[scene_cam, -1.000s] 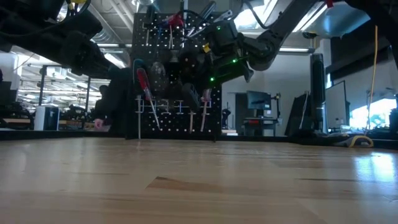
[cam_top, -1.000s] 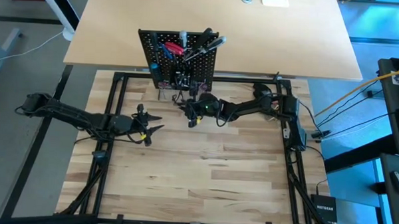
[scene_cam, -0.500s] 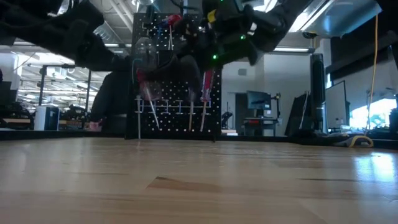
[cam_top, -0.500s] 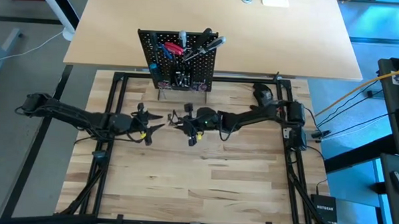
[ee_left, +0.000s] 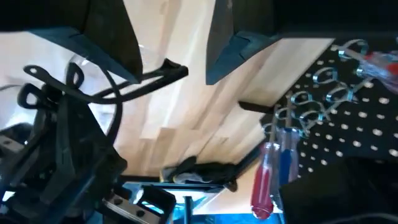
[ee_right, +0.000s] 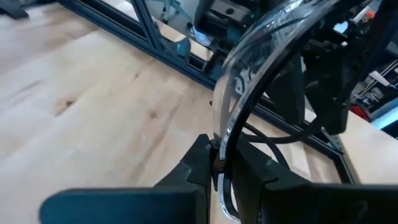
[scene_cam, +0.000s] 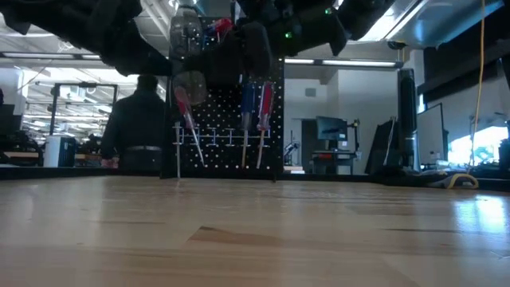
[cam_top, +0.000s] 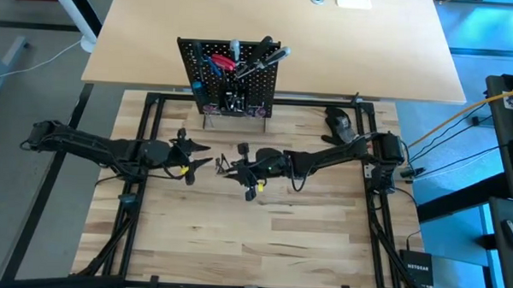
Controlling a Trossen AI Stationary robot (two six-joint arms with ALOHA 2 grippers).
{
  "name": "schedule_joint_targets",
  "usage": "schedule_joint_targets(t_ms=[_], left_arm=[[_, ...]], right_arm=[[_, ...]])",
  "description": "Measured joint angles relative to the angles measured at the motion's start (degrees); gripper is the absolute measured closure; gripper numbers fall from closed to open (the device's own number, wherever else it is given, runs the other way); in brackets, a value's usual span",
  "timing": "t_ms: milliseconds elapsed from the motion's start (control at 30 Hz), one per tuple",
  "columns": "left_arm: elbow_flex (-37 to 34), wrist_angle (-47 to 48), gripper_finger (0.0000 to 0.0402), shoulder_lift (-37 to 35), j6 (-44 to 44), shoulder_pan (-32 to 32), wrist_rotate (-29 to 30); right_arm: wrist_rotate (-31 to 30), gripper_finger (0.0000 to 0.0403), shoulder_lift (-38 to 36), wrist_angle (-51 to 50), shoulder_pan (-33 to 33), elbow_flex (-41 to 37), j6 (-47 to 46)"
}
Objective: Hang tools onto peg board
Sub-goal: Hang the black protective eyewear on the peg board
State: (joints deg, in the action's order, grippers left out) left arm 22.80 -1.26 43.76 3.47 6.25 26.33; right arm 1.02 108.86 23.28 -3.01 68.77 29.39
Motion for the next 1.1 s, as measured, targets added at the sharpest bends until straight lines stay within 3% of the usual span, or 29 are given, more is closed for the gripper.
schedule_joint_targets(t_ms=[233, 367, 467, 667, 933, 1100], left_arm=[[0.0, -0.9, 0.0192, -0.5, 3.2, -3.1, -12.4], [0.0, -5.1, 0.0186, 0.0, 3.9, -3.4, -20.9], [0.0, -7.5, 0.0189, 1.5, 4.8, -3.1, -23.3], [-0.1, -14.0, 0.0191, 5.8, 6.9, -2.5, -22.5], [-0.1, -12.0, 0.0191, 7.0, 3.2, -2.6, -6.3], [-0.1, -11.9, 0.0192, 2.9, -3.3, -2.6, -1.2]], right_arm=[[0.0, 0.0364, 0.0, 0.6, -2.7, 0.0, -3.8], [-0.3, 0.0364, 0.0, 1.2, -3.9, 0.0, -5.1], [-0.4, 0.0364, 0.0, 3.6, -4.4, 0.0, -6.2], [-1.5, 0.0363, 0.0, 3.8, -4.5, 0.0, -6.5], [-1.5, 0.0363, 0.0, 3.4, -4.6, 0.0, -7.8], [-1.5, 0.0363, 0.0, 1.5, -4.9, 0.0, -8.7]])
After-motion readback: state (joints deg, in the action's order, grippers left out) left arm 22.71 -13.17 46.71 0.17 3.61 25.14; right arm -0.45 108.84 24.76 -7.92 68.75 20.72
